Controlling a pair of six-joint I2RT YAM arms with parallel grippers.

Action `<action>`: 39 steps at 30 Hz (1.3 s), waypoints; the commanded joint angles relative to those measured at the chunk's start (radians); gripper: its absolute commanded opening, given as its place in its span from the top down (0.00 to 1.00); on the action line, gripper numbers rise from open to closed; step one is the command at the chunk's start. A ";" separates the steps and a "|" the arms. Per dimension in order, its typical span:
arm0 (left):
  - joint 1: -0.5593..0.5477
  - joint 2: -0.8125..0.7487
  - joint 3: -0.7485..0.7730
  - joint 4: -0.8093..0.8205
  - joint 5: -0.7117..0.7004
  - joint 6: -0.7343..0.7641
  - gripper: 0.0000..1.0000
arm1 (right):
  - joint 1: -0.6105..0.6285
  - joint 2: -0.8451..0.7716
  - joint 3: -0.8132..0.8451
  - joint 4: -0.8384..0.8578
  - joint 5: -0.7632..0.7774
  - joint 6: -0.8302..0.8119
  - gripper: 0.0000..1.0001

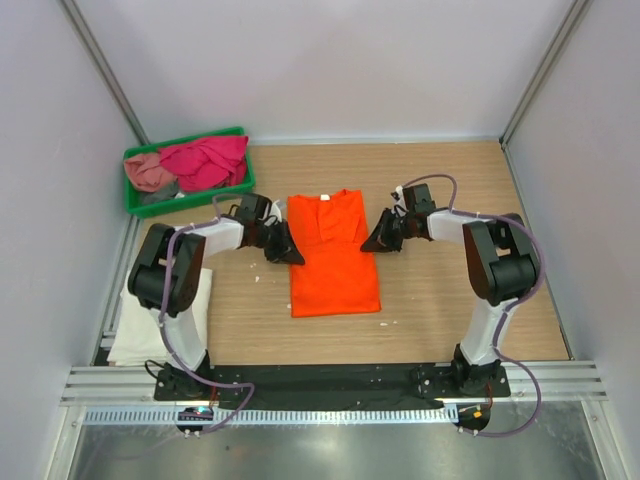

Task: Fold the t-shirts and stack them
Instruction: Fold the tshirt

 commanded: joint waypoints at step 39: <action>-0.186 -0.175 -0.402 0.382 0.105 -0.253 1.00 | 0.312 -0.043 -0.234 0.099 -0.331 -0.016 0.99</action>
